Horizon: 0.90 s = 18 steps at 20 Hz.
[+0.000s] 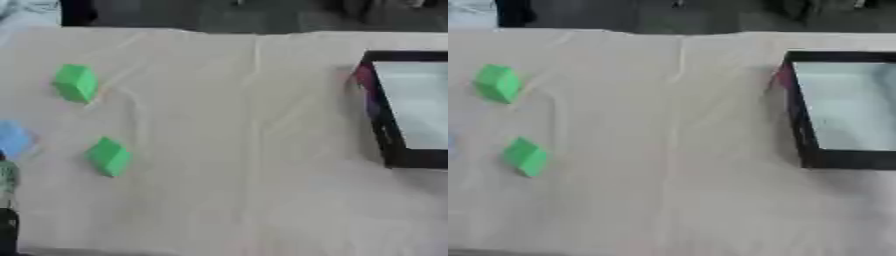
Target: Pick up the objects with one hand, pass them to the other hand, and then place them into the box on the other side of the table.
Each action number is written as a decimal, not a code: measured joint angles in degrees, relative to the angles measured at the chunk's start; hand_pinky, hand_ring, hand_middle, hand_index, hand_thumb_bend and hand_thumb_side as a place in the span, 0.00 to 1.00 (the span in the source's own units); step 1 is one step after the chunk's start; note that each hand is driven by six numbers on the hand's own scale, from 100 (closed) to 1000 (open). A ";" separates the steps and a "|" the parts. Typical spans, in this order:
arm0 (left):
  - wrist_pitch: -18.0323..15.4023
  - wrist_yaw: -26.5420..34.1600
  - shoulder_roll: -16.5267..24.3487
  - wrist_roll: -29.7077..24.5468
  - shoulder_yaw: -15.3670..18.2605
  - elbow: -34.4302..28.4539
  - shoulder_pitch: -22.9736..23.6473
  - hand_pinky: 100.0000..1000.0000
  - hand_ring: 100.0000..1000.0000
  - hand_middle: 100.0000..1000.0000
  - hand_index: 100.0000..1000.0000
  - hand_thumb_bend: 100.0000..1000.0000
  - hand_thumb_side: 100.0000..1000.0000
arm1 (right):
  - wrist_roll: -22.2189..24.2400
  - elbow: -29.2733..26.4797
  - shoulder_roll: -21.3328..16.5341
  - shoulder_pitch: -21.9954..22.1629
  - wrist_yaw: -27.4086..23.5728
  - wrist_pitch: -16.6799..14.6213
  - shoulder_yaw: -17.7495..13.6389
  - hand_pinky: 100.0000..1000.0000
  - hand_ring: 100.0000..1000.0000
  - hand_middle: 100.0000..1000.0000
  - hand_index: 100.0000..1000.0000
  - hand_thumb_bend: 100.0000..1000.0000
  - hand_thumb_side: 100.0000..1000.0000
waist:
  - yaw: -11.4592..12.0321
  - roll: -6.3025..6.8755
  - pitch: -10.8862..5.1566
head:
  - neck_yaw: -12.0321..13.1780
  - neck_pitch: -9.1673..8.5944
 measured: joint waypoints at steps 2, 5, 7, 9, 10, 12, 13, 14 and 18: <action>0.01 -0.05 0.08 0.03 0.00 0.00 -0.15 0.71 0.71 0.25 0.75 0.14 0.72 | -0.01 0.00 0.00 0.00 0.03 -0.01 -0.11 1.00 0.95 0.98 0.91 0.00 0.50 | 0.00 0.00 0.19 | -0.21 0.00; 0.07 -1.23 0.74 0.03 0.00 0.00 -1.05 0.72 0.71 0.25 0.75 0.12 0.71 | -0.18 0.01 0.00 -0.01 0.04 -0.13 -0.25 1.00 0.95 0.98 0.91 0.00 0.50 | -0.01 -0.06 0.62 | -0.58 0.00; 0.52 -2.87 2.38 -0.33 -0.06 0.27 -2.56 0.72 0.71 0.25 0.76 0.10 0.68 | -0.40 0.02 0.00 -0.03 0.04 -0.15 -0.51 1.00 0.94 0.98 0.91 0.00 0.50 | -0.05 -0.06 0.64 | -0.74 0.00; 1.40 -4.96 5.24 -1.25 -0.56 1.62 -5.17 0.73 0.73 0.27 0.77 0.08 0.64 | -0.43 0.02 0.00 -0.06 0.04 -0.14 -0.51 1.00 0.94 0.98 0.91 0.00 0.50 | -0.12 -0.02 0.64 | -0.75 0.00; 1.98 -6.12 7.10 -2.02 -0.98 2.80 -6.71 0.74 0.73 0.27 0.77 0.08 0.63 | -0.42 0.02 -0.01 -0.08 0.04 -0.13 -0.50 1.00 0.94 0.98 0.91 0.00 0.50 | -0.14 0.02 0.64 | -0.74 0.00; 3.31 -8.36 11.23 -4.48 -2.01 5.85 -9.94 0.74 0.74 0.27 0.77 0.08 0.59 | -0.37 0.02 -0.18 -0.19 0.04 -0.10 -0.44 1.00 0.94 0.98 0.91 0.00 0.49 | -0.20 0.15 0.65 | -0.61 0.00; 4.04 -9.41 13.35 -6.23 -2.60 7.84 -11.61 0.75 0.75 0.26 0.78 0.08 0.58 | -0.32 0.02 -0.44 -0.31 0.04 -0.11 -0.32 1.00 0.94 0.98 0.91 0.00 0.49 | -0.25 0.25 0.65 | -0.49 0.00; 4.78 -10.29 15.49 -8.34 -3.27 10.09 -13.35 0.75 0.75 0.26 0.78 0.08 0.56 | -0.26 0.02 -0.63 -0.39 0.04 -0.17 -0.13 1.00 0.94 0.98 0.91 0.00 0.50 | -0.30 0.30 0.64 | -0.36 0.00; 6.88 -15.17 23.18 -19.82 -6.77 20.74 -20.78 0.77 0.78 0.28 0.80 0.15 0.49 | 0.26 0.13 -1.61 -0.50 -0.07 -1.02 0.50 1.00 0.94 0.98 0.91 0.00 0.48 | -0.71 -0.06 0.63 | -0.05 0.02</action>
